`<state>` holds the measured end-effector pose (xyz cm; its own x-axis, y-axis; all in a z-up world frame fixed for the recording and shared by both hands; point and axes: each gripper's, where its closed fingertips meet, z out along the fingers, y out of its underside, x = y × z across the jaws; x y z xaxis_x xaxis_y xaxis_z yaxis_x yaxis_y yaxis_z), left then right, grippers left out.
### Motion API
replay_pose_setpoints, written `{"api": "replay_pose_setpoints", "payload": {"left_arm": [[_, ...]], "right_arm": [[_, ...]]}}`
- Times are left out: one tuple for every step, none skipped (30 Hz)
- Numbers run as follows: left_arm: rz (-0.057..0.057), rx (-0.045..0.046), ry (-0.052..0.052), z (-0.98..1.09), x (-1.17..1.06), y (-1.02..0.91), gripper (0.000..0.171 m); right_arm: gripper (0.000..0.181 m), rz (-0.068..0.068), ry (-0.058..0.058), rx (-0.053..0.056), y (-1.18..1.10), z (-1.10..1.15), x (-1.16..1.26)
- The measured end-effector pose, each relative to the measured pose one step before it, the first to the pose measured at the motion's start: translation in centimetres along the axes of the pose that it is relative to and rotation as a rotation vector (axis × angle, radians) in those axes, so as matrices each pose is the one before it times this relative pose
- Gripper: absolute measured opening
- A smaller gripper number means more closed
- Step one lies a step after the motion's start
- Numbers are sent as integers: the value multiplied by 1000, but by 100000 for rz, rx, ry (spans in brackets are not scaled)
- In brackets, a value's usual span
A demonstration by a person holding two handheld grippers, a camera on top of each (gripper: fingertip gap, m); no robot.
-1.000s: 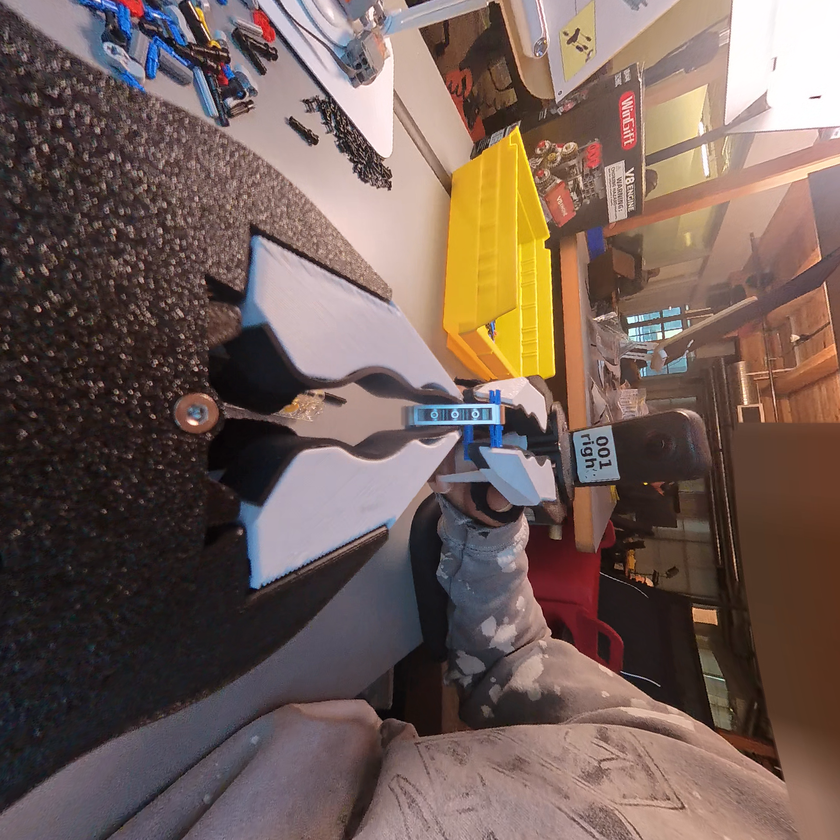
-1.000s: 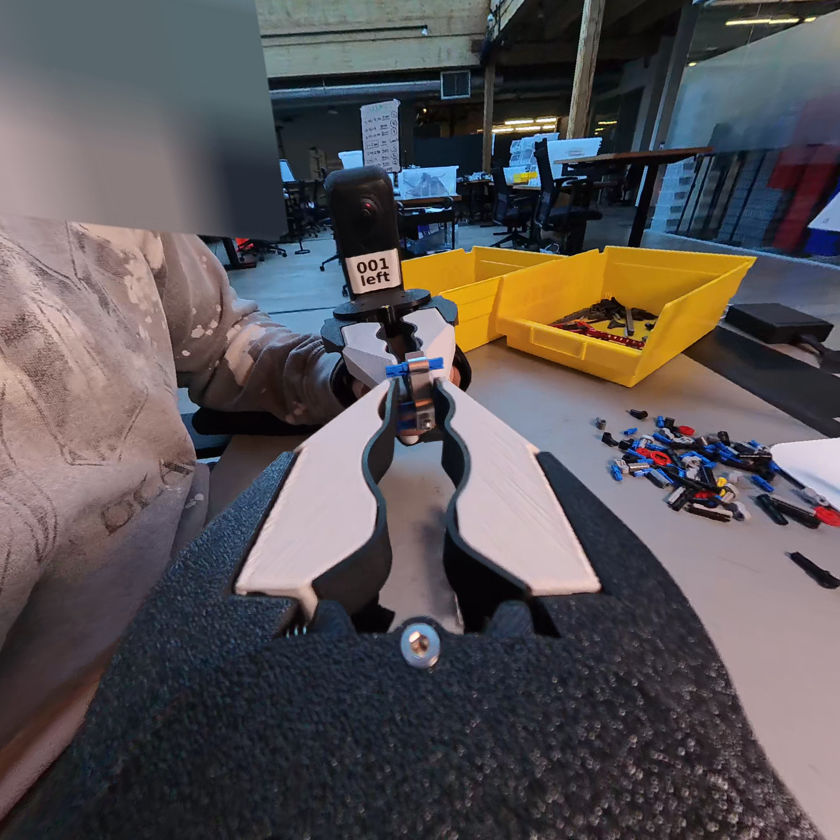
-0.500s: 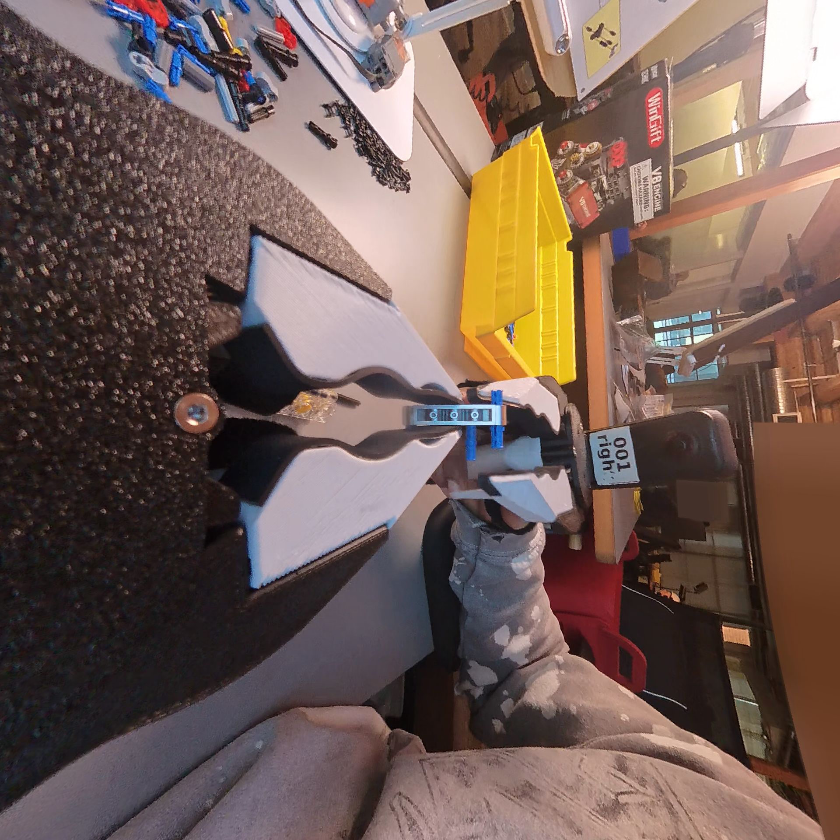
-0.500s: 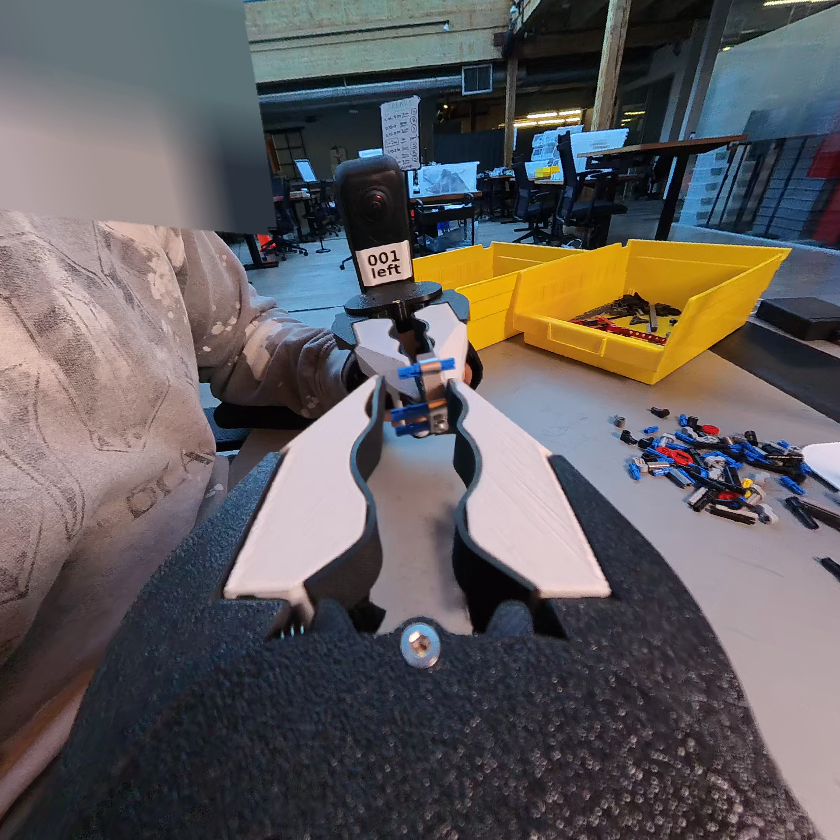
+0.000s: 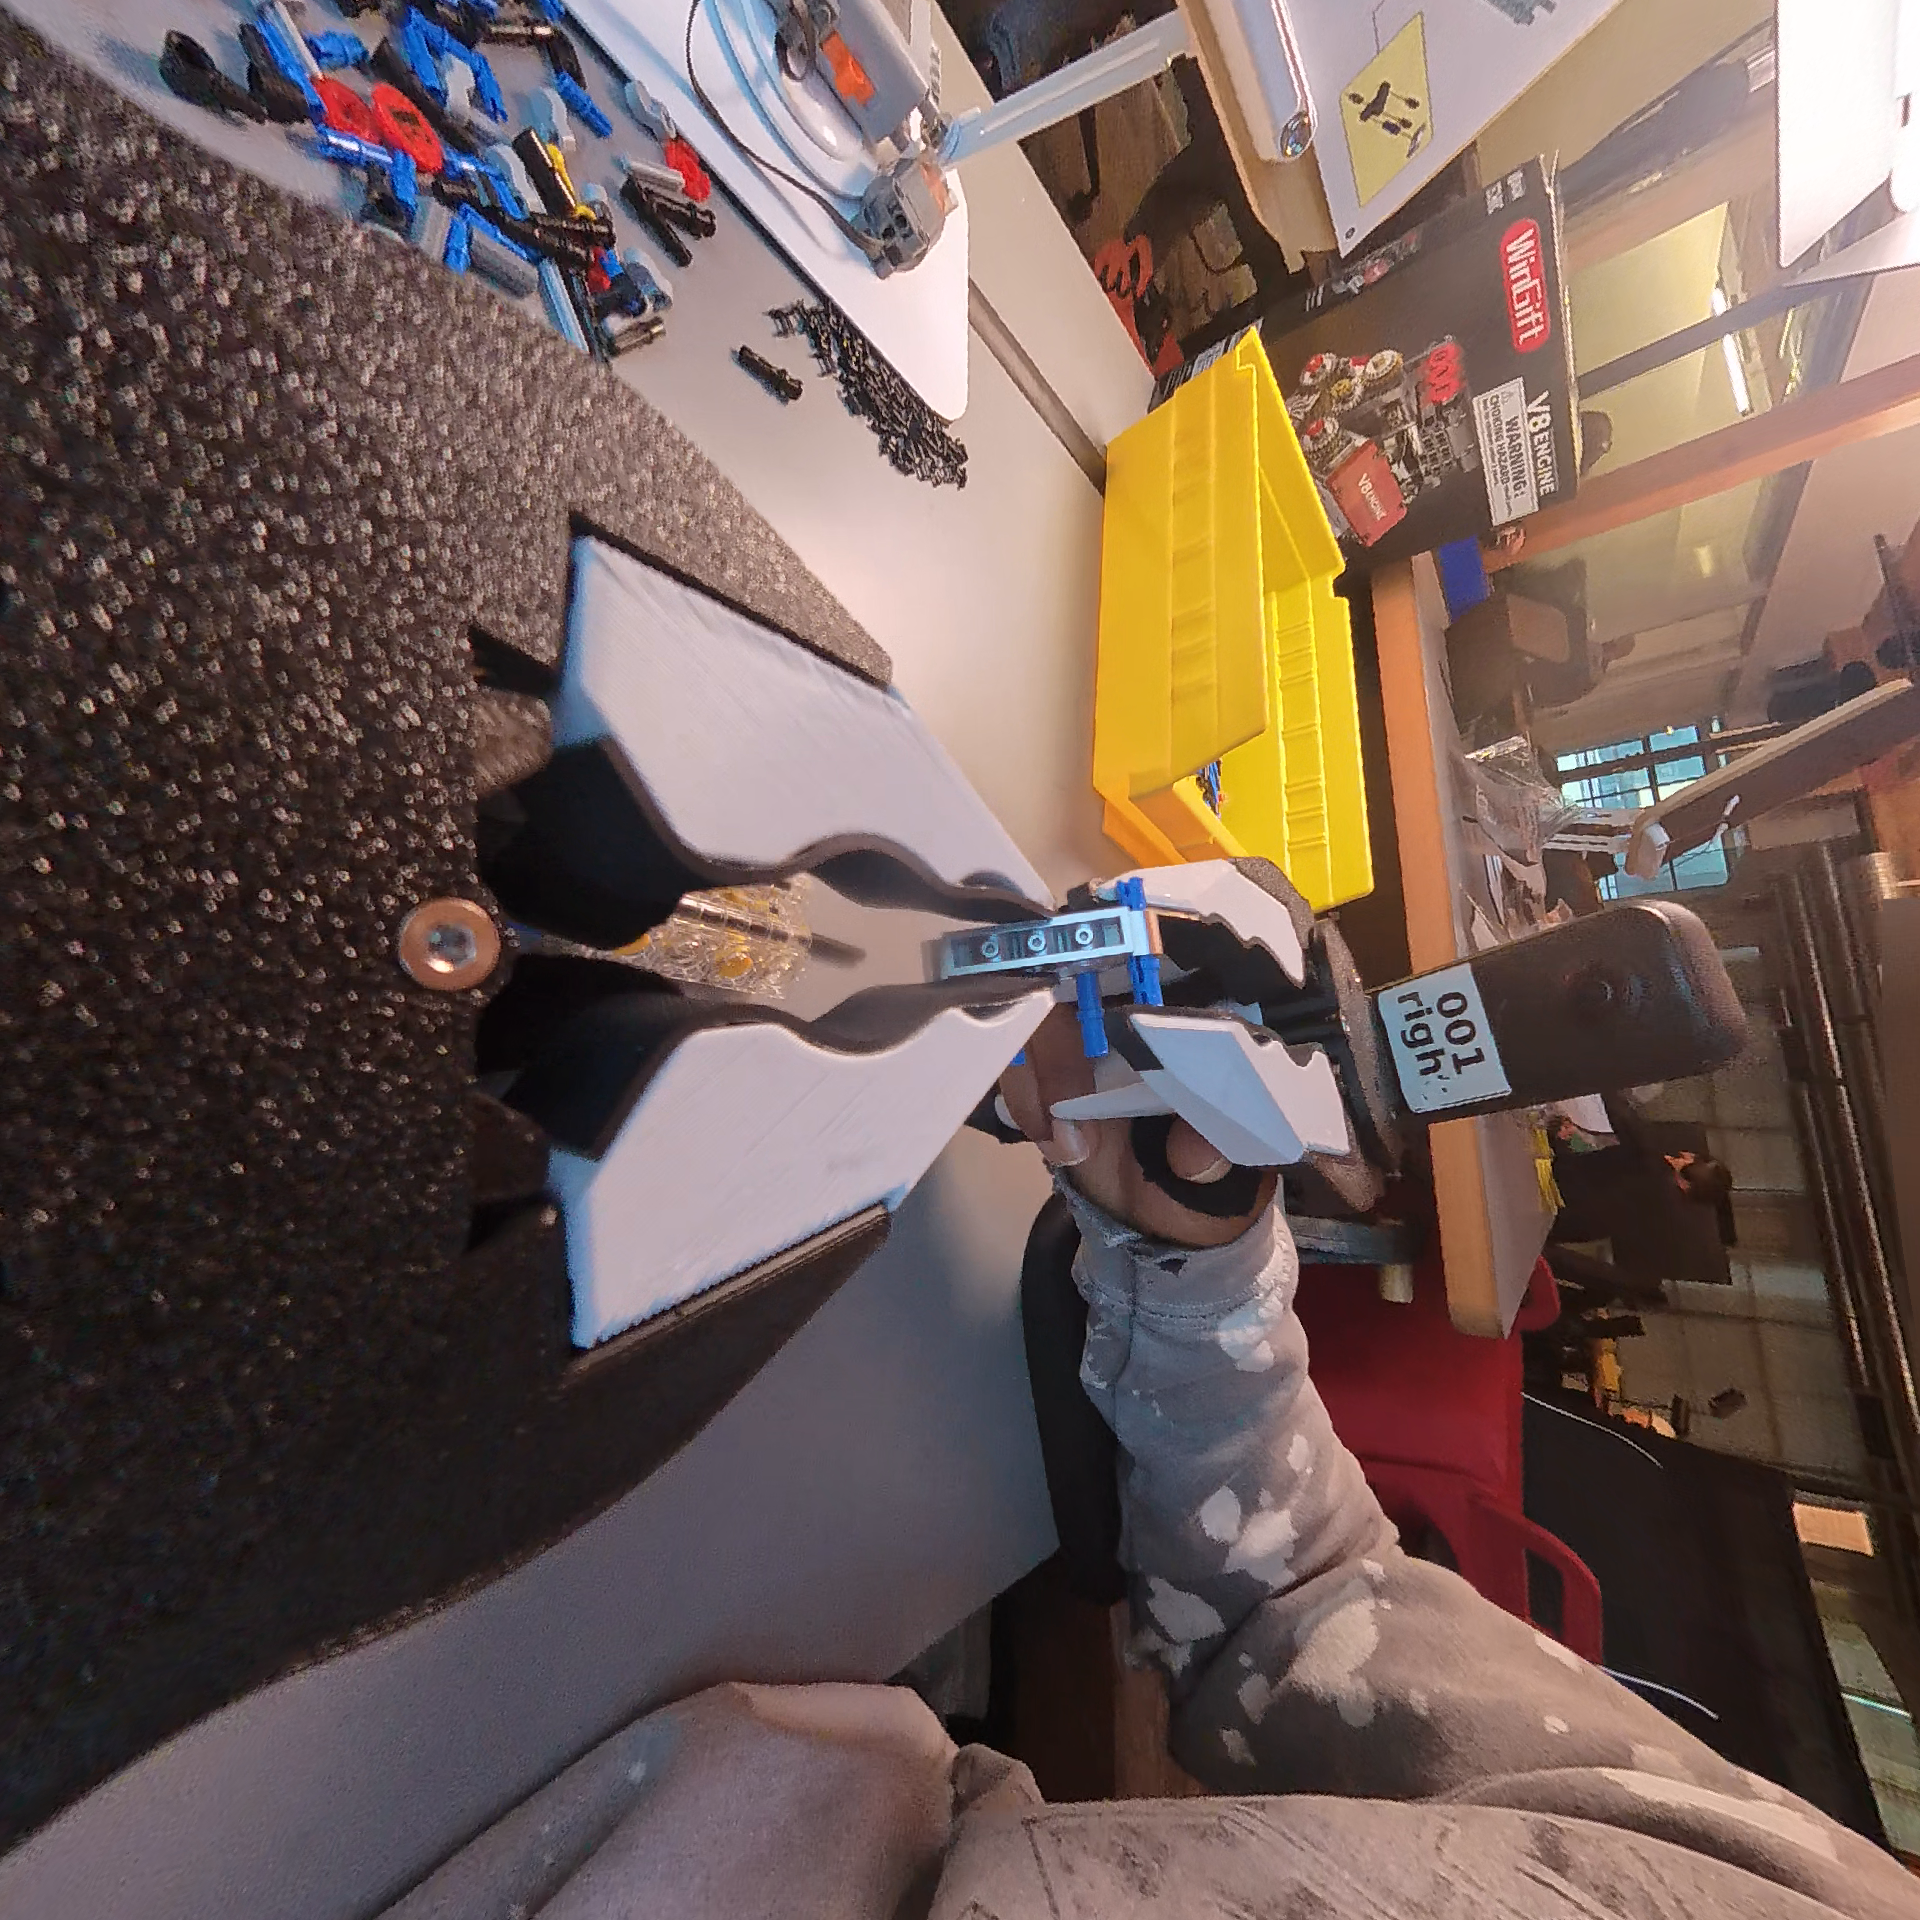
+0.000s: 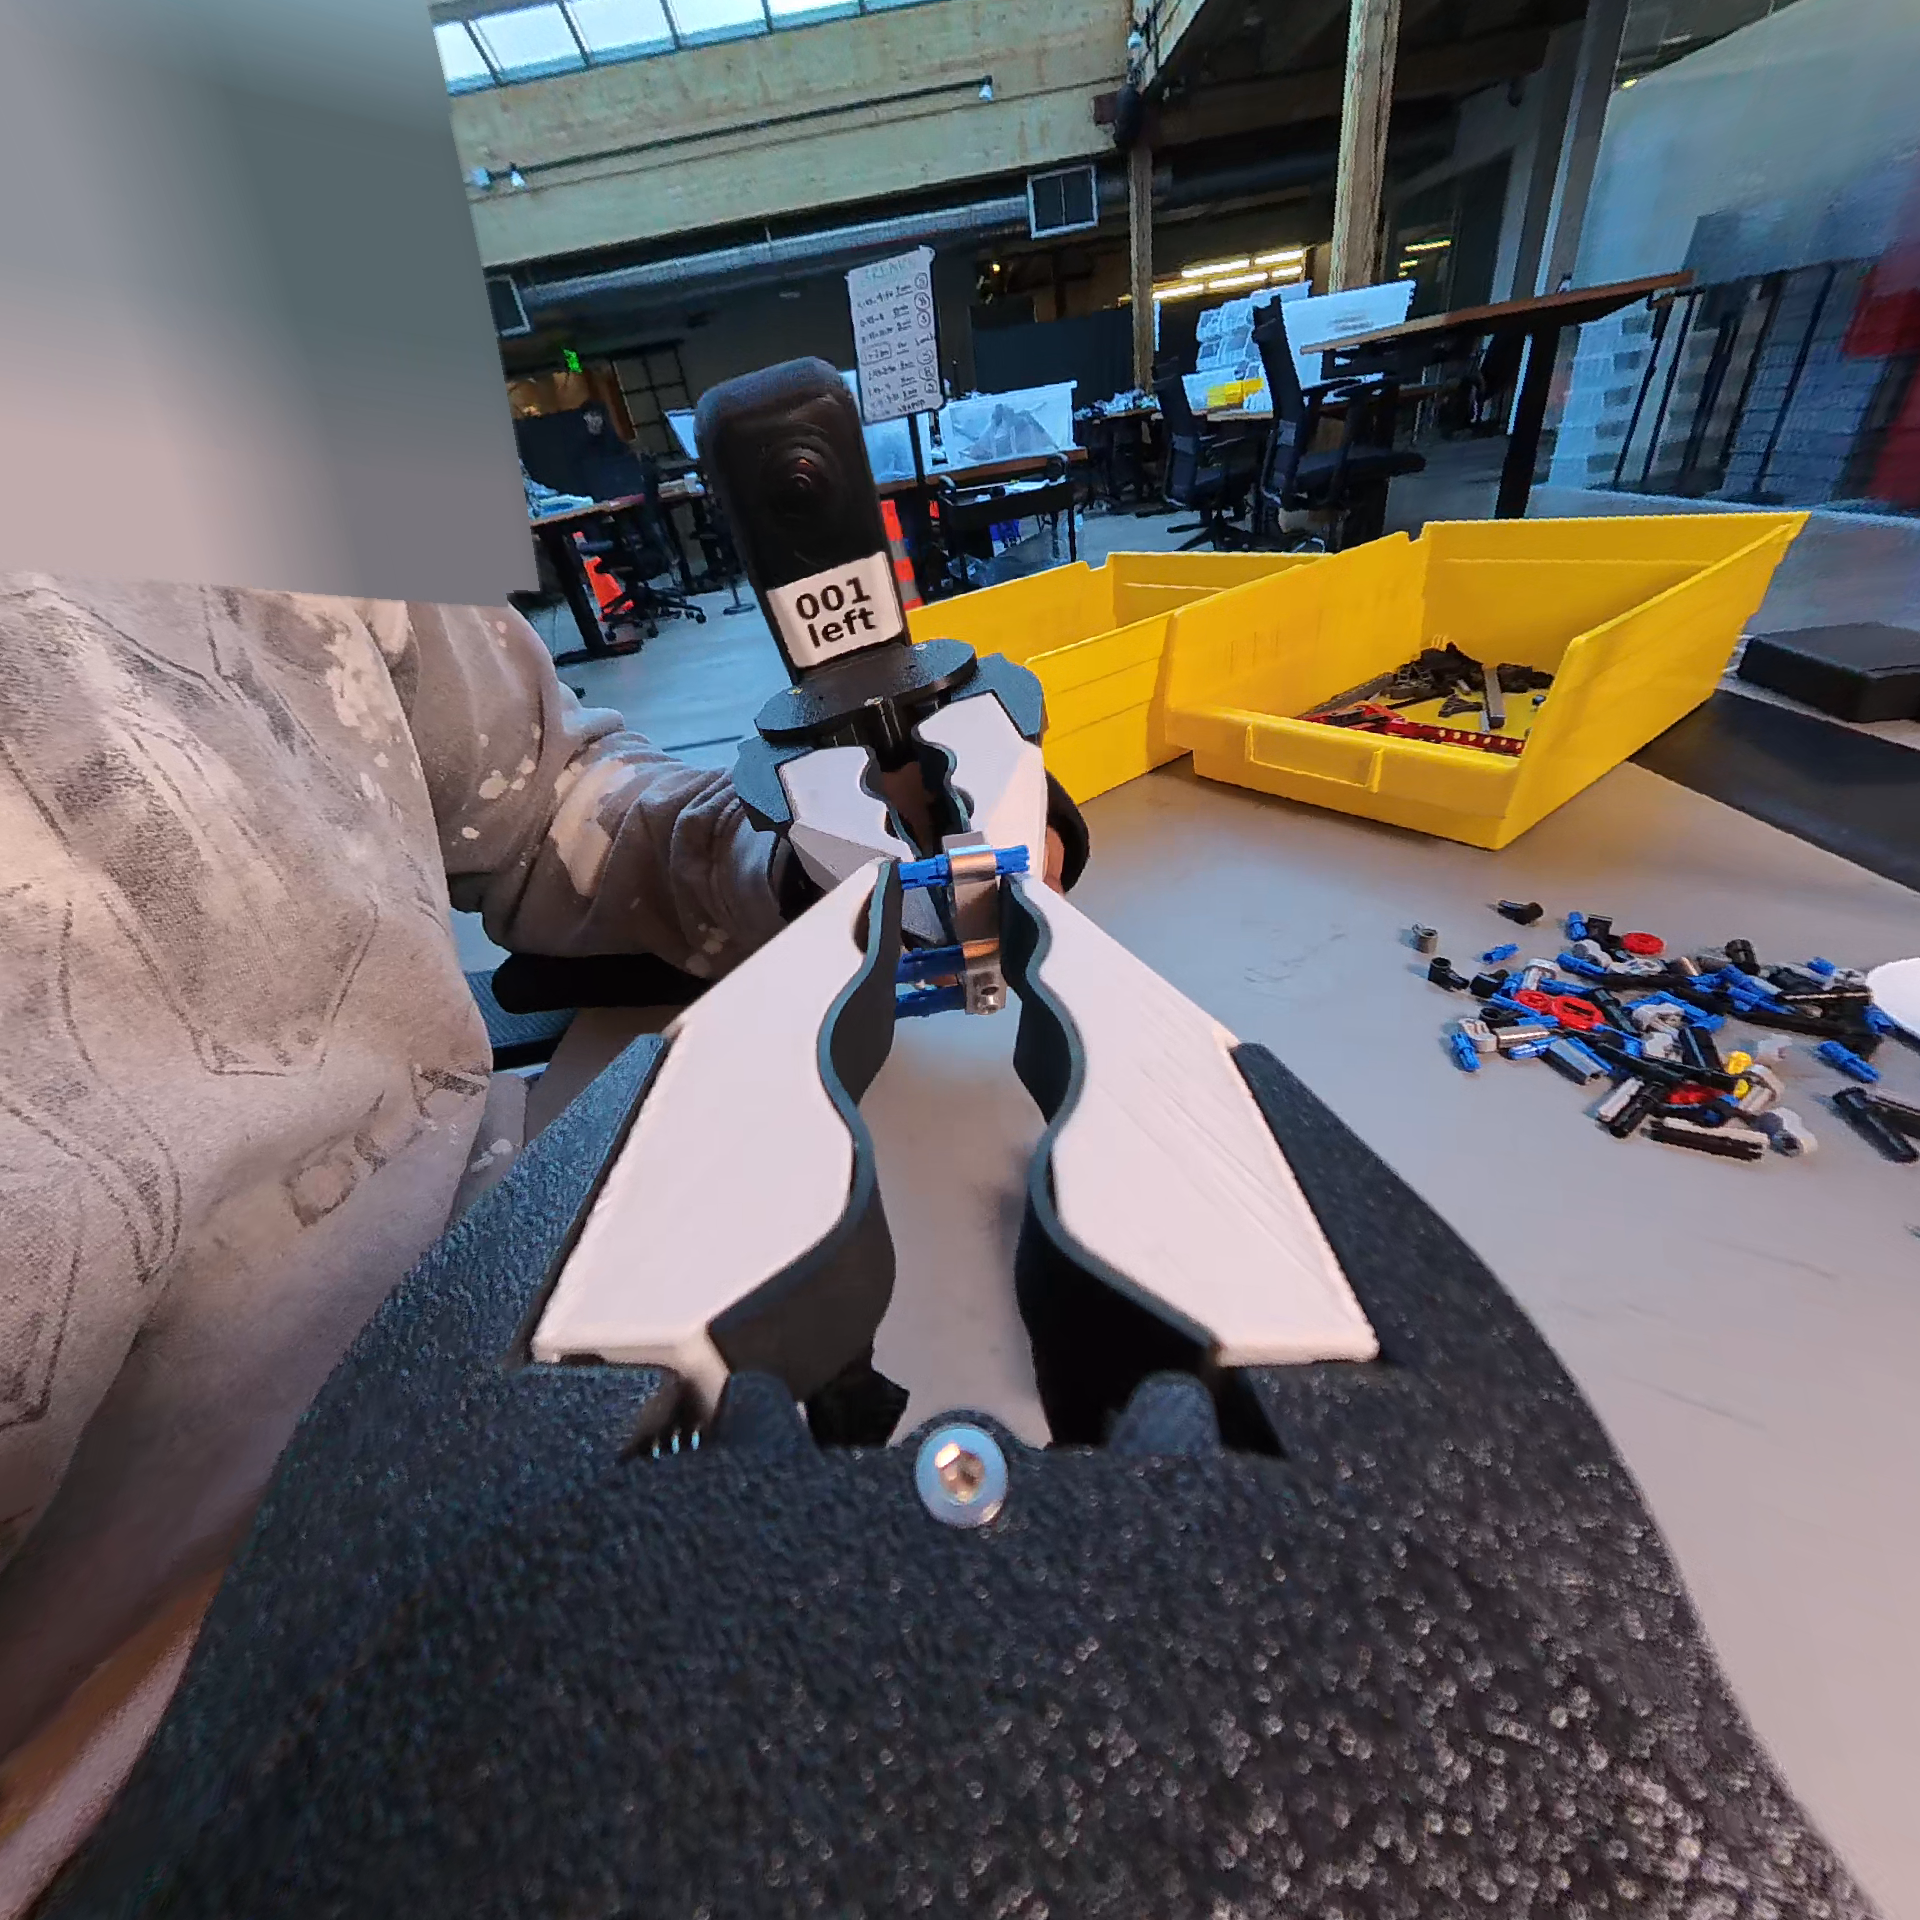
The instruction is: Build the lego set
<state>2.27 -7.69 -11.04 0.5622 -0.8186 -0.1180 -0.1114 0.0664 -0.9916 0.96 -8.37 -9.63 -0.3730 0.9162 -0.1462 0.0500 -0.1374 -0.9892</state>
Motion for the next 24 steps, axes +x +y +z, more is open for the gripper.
{"api": "replay_pose_setpoints", "payload": {"left_arm": [[1372,-560,-405,-24,-22,51,7],[1094,-330,-364,-25,-10,10,7],[1494,-479,-585,-26,-12,30,7],[1618,-1017,-541,-17,-21,79,8],[1544,-1068,-396,-18,-18,87,8],[887,-537,-669,-10,-15,34,7],[719,-540,-720,7,-23,24,7],[1709,-930,-638,-29,-17,32,7],[1247,-526,-465,-54,-77,-16,7],[-1001,206,-288,-65,-175,-32,7],[-3391,425,-21,-60,-260,31,6],[-4915,1258,908,-46,-186,17,6],[-5188,2555,1648,-13,-88,-87,6],[-4624,3318,1277,-27,-99,-177,5],[-4300,3667,423,-107,-255,-316,6],[-4844,4143,514,-196,-317,-496,6],[-5649,4031,1322,-228,-234,-535,5],[-5316,3873,855,-210,-244,-503,6],[-4053,3563,-18,-169,-266,-421,5],[-3019,2654,151,-60,-163,-278,5],[-2145,1654,186,30,-65,-118,6],[-1029,692,376,127,68,21,6],[-142,-137,631,178,176,145,6],[435,-252,144,195,155,148,6]], "right_arm": [[15,444,37,391,36,27,42],[15,469,-88,547,-5,28,17],[15,496,-16,612,-22,17,7],[15,584,-113,332,24,21,9],[15,382,390,119,77,35,78],[13,-48,647,699,8,42,67],[13,798,-229,715,-16,-5,4],[14,223,-138,443,27,9,28],[14,164,-201,189,20,45,-7],[14,261,387,546,-97,85,51],[15,1228,1086,621,-81,141,172],[16,1633,450,303,41,130,173],[17,883,-820,738,-16,41,27],[17,768,205,403,-43,0,133],[23,-172,685,242,-83,-78,158],[34,-275,-856,199,-79,-107,-93],[40,244,-369,317,-83,-129,-38],[40,-26,1221,318,-48,-103,190],[38,5,2629,-755,170,8,419],[38,217,725,-1255,274,128,165],[36,775,-25,-94,124,171,-12],[34,739,102,1067,-85,192,-67],[34,525,303,1185,-169,162,-44],[32,301,799,744,-157,132,37]]}}
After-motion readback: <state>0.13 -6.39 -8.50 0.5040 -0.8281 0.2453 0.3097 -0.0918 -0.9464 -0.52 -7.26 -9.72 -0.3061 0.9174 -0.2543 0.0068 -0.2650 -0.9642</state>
